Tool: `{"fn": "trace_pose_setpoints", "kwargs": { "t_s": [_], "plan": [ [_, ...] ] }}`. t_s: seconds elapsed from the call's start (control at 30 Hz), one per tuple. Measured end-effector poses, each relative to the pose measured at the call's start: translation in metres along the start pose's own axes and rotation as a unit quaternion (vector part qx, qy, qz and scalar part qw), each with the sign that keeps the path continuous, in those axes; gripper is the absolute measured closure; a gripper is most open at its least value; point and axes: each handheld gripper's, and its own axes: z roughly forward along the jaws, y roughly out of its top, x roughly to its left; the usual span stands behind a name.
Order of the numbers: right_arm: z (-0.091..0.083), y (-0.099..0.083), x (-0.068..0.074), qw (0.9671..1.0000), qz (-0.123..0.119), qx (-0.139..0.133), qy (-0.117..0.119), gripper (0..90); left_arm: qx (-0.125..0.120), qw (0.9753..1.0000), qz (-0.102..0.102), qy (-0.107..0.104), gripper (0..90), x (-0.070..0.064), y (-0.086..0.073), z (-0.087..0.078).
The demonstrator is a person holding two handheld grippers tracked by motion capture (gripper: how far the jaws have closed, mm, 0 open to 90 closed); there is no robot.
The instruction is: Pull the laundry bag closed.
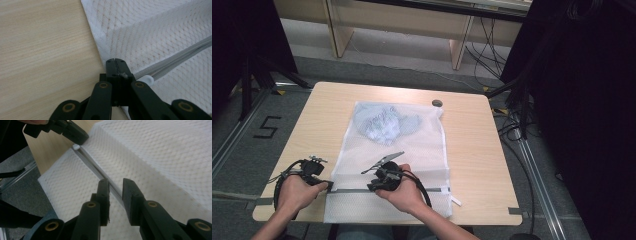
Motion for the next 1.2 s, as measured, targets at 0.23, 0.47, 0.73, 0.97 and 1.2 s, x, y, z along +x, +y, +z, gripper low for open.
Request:
{"fn": "trace_pose_setpoints", "kwargs": {
  "t_s": [0.23, 0.47, 0.73, 0.97, 1.2],
  "plan": [
    [0.015, 0.005, 0.008, 0.9999, -0.01, 0.003, 0.012, 75.5, 0.003, 1.0, -0.003, 0.003, 89.6, -0.001, 0.0, 0.0],
    [0.026, 0.01, 0.015, 0.9997, -0.003, 0.011, 0.02, 74.4, 0.001, 0.9999, -0.011, -0.006, 89.6, 0.002, 0.001, 0.001],
    [0.035, 0.011, 0.017, 0.9996, 0.0, 0.014, 0.026, 73.4, 0.0, 0.9998, -0.02, -0.009, 89.7, 0.003, 0.001, 0.001],
    [0.043, 0.016, 0.024, 0.9993, -0.002, 0.019, 0.032, 73.3, 0.006, 0.9999, -0.014, -0.007, 89.7, 0.004, 0.002, 0.0],
    [0.049, 0.024, 0.03, 0.999, -0.004, 0.024, 0.037, 72.8, 0.002, 0.9998, -0.018, -0.008, 89.7, 0.004, 0.001, 0.001]
  ]
}}
